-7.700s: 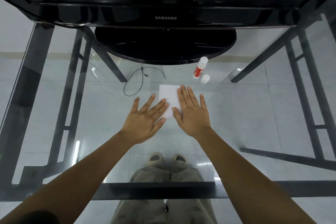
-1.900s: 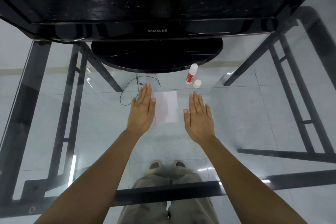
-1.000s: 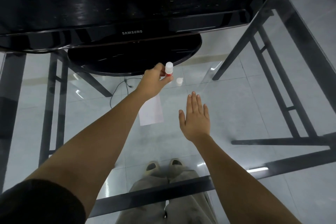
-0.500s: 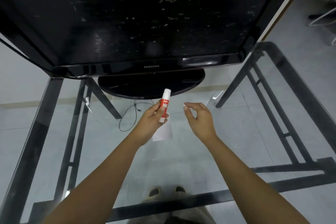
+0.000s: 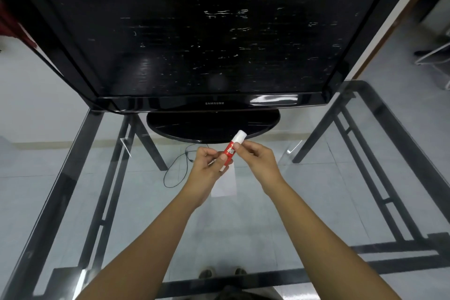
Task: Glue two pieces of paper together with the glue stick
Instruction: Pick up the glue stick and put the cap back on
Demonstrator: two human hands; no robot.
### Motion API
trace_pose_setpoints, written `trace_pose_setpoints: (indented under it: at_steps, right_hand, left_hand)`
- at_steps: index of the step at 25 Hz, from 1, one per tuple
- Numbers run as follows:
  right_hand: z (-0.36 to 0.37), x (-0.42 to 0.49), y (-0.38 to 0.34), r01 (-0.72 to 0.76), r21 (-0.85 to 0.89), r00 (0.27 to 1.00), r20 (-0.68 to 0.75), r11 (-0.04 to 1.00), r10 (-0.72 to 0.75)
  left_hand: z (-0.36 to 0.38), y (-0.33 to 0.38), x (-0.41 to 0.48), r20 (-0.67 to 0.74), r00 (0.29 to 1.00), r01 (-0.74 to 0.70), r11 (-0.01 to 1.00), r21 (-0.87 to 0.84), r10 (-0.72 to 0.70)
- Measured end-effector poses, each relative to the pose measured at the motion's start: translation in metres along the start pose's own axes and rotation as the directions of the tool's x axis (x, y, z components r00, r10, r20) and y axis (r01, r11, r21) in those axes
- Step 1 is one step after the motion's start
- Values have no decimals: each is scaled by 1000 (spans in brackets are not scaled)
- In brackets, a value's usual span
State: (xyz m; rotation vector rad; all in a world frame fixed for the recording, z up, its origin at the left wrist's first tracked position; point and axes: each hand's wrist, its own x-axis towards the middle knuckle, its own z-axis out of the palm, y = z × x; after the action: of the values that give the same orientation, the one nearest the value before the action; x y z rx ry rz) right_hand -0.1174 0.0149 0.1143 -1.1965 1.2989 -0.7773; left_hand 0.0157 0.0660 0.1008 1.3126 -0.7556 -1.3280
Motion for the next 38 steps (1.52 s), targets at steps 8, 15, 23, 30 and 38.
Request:
trace_pose_setpoints:
  at_steps: [8, 15, 23, 30, 38]
  right_hand:
    - [-5, -5, -6, -62, 112, 991, -114, 992, 75]
    - [-8, -6, -15, -42, 145, 998, -48, 989, 49]
    - [-5, -5, -12, -12, 148, 999, -48, 989, 19]
    - [-8, -2, -23, -16, 184, 1000, 4, 983, 16]
    - [-11, 0, -27, 2, 180, 1000, -5, 984, -2]
  left_hand:
    - [-1, -7, -4, 26, 997, -77, 963, 259, 73]
    - [7, 0, -6, 4, 1000, 14, 998, 67, -15]
    - [11, 10, -1, 9, 969, 239, 933, -268, -245]
    - [15, 18, 1, -23, 967, 253, 967, -12, -253]
    - [14, 19, 3, -20, 992, 124, 992, -13, -124]
